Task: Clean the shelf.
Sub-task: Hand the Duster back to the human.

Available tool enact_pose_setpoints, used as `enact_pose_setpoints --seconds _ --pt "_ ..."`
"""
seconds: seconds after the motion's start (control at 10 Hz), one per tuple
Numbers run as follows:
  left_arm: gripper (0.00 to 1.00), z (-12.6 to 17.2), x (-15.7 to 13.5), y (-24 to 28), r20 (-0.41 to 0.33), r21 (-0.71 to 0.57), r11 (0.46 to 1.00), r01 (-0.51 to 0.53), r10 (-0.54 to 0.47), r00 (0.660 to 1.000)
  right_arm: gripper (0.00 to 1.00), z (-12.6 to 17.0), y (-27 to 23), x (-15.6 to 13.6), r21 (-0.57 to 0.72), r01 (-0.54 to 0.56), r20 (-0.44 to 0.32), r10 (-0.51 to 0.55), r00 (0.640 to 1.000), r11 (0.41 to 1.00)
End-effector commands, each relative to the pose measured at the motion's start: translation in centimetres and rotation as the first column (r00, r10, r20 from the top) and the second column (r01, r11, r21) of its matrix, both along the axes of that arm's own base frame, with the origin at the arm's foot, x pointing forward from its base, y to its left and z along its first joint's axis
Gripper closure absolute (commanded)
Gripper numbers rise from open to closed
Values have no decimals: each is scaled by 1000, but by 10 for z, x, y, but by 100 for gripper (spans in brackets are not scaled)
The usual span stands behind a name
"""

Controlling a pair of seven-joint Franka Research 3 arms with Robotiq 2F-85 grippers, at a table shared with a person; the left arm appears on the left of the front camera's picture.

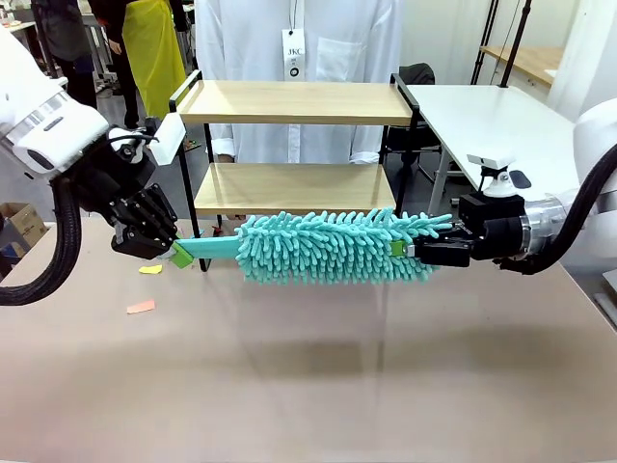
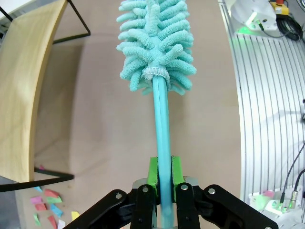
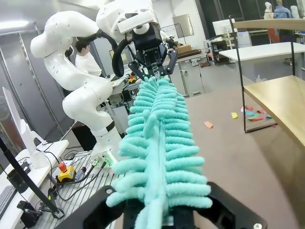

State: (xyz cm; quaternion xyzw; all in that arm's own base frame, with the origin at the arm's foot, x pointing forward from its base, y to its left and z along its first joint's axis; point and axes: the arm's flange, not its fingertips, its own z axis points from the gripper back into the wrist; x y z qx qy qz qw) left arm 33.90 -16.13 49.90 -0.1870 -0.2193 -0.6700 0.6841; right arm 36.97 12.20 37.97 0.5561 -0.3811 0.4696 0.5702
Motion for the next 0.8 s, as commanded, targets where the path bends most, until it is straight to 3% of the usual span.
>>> enact_pose_setpoints --seconds 0.0,0.2,0.5,0.7 --pt "87 1 0 -3 -1 -30 1000 -4 4 1000 100 0 1 -4 41 0 30 -1 1000 999" --pt "87 1 0 -3 -1 -30 1000 -4 4 1000 100 3 -1 -3 40 -8 20 8 1000 999" --pt "0 5 -2 4 14 -16 1000 6 -5 1000 100 0 0 0 4 -3 7 3 1000 1000" --pt "0 13 -4 14 7 -121 993 -3 4 1000 100 0 0 0 4 -3 7 3 1000 1000"
